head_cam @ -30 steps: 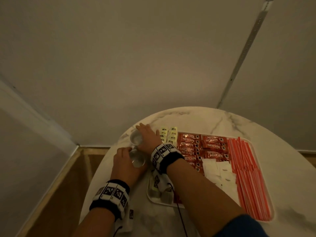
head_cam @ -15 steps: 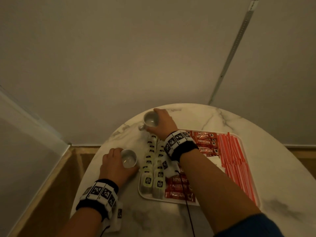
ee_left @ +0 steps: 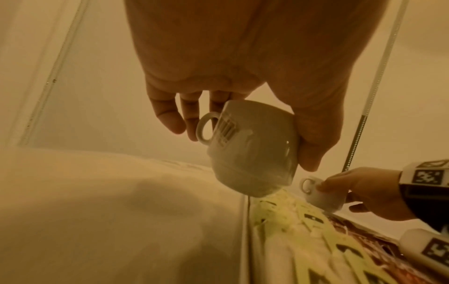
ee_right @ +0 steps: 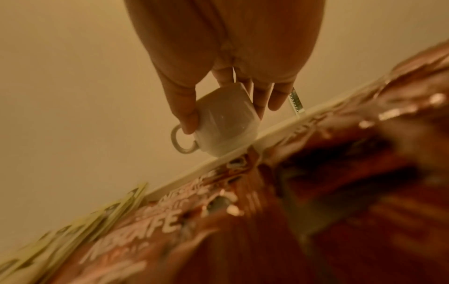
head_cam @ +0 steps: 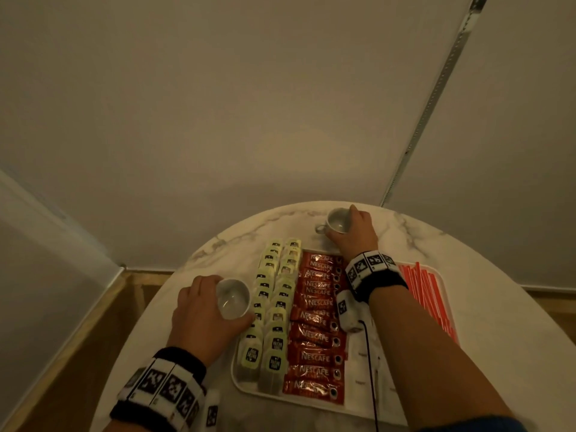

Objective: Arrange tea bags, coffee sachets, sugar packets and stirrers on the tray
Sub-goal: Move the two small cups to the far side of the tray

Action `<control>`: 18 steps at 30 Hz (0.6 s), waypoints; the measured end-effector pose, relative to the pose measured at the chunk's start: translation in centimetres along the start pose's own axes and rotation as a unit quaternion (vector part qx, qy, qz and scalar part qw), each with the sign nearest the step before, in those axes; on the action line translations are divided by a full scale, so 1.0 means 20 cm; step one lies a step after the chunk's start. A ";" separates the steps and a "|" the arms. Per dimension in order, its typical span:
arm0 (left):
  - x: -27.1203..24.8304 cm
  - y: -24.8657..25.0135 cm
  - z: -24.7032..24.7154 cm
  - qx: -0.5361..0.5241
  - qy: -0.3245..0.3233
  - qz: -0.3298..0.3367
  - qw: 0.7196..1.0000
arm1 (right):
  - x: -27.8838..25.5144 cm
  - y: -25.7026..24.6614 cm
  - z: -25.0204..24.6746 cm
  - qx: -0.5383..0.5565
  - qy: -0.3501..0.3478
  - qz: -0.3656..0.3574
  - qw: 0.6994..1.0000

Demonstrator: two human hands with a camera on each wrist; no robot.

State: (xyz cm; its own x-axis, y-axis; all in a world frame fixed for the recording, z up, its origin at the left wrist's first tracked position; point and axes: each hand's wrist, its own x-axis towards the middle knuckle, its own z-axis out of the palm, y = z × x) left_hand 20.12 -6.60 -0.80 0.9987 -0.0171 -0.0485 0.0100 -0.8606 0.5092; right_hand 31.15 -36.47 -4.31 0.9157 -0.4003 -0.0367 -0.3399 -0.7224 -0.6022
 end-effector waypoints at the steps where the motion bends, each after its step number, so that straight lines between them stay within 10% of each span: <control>1: 0.00 0.02 0.00 0.000 0.000 0.004 1.000 | 0.01 0.00 0.01 -0.012 -0.007 0.002 1.000; 15: -0.03 0.38 -0.03 -0.041 -0.033 0.069 0.996 | -0.20 -0.13 -0.30 0.111 -0.045 0.045 0.992; 18: -0.02 0.51 0.01 -0.022 -0.042 0.067 0.997 | -0.38 -0.19 -0.43 0.155 -0.176 -0.024 0.972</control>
State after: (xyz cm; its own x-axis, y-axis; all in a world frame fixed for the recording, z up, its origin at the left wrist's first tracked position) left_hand 19.76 -15.40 4.29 0.9833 -0.1753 -0.0481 -0.1199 -0.8244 0.5532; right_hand 23.69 -35.57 5.13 0.9642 -0.1124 -0.2403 -0.2636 -0.5083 -0.8199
